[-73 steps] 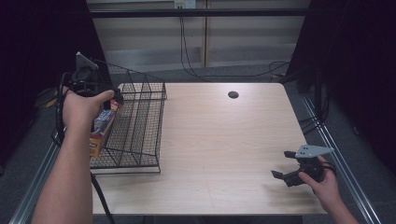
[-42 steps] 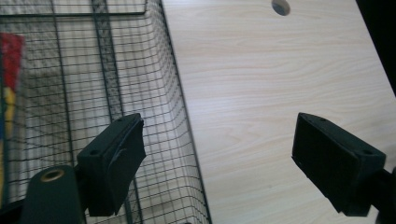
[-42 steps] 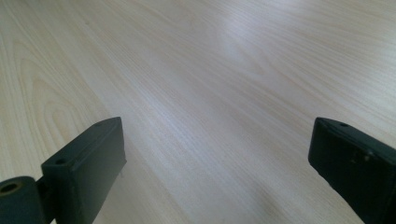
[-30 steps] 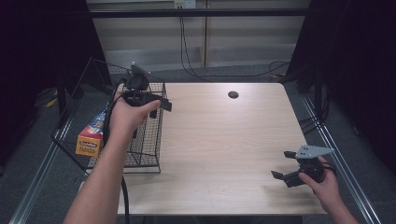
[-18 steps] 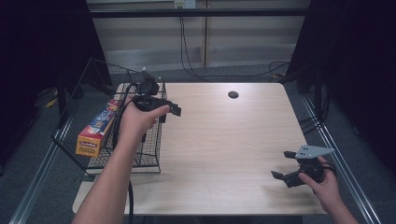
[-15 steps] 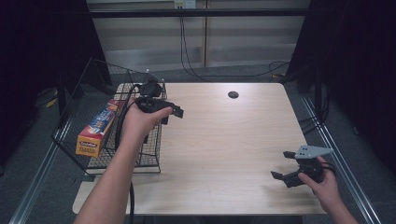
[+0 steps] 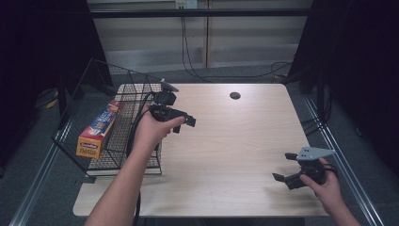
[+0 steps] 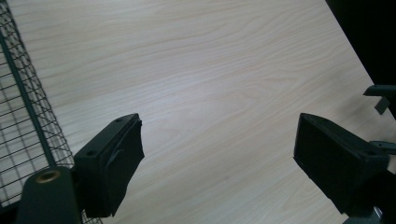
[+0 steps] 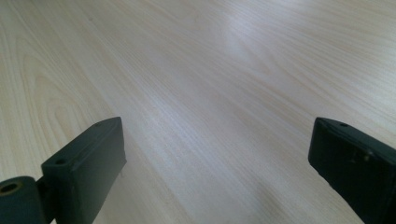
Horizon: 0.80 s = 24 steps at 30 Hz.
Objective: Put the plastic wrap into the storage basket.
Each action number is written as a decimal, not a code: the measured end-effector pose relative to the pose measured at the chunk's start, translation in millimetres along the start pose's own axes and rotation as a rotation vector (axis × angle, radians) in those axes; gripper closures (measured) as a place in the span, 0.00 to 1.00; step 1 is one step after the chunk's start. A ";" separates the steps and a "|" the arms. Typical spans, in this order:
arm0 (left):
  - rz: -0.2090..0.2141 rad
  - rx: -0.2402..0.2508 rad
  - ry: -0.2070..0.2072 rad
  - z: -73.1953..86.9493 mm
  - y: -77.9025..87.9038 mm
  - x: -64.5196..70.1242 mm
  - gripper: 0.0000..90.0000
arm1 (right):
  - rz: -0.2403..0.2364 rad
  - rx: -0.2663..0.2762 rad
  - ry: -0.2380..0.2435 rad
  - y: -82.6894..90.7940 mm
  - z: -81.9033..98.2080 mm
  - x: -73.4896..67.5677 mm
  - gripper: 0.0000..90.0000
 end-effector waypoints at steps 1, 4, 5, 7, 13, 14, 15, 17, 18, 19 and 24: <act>0.003 -0.001 -0.004 0.6 -1.8 1.5 0.17 | -0.001 0.001 0.001 0.0 -0.1 0.0 0.04; 0.009 -0.001 -0.013 2.1 -5.2 3.5 0.17 | -0.008 0.002 -0.001 0.4 -0.3 -0.5 0.04; 0.012 0.001 -0.011 2.7 -6.8 5.1 0.17 | -0.009 0.003 0.000 0.4 -0.5 -0.5 0.04; 0.018 -0.004 -0.019 4.7 -9.8 7.2 0.17 | -0.006 0.001 0.001 0.3 -0.1 -0.1 0.04; 0.041 -0.004 -0.031 10.9 -20.4 14.6 0.17 | 0.000 0.000 0.001 -0.1 0.0 0.0 0.04; 0.045 -0.010 -0.042 12.4 -21.6 15.0 0.17 | -0.002 0.000 0.001 0.0 0.1 -0.2 0.04; 0.049 -0.006 -0.039 13.1 -23.2 16.4 0.17 | 0.000 0.000 0.000 0.2 0.0 0.0 0.04; 0.047 -0.004 -0.046 15.1 -26.3 17.6 0.17 | -0.003 0.002 -0.001 0.4 -0.1 -0.2 0.04; 0.045 0.001 -0.045 15.9 -28.1 18.3 0.17 | -0.001 0.000 -0.001 0.4 0.0 0.0 0.04; 0.049 -0.008 -0.056 18.0 -29.5 18.6 0.17 | 0.000 0.000 -0.001 0.3 0.2 0.2 0.04; 0.068 -0.008 -0.063 26.6 -40.5 24.6 0.17 | -0.004 -0.001 0.002 -0.1 0.3 -0.4 0.04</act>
Point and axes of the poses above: each handheld gripper's, and its own axes: y roughly backward along the jaws, z roughly out of its underside, x roughly to its right, the point moved 10 cm from there along -y, roughly forward along the jaws, and after that the axes turned 1 degree about x, right-handed, at the moved point
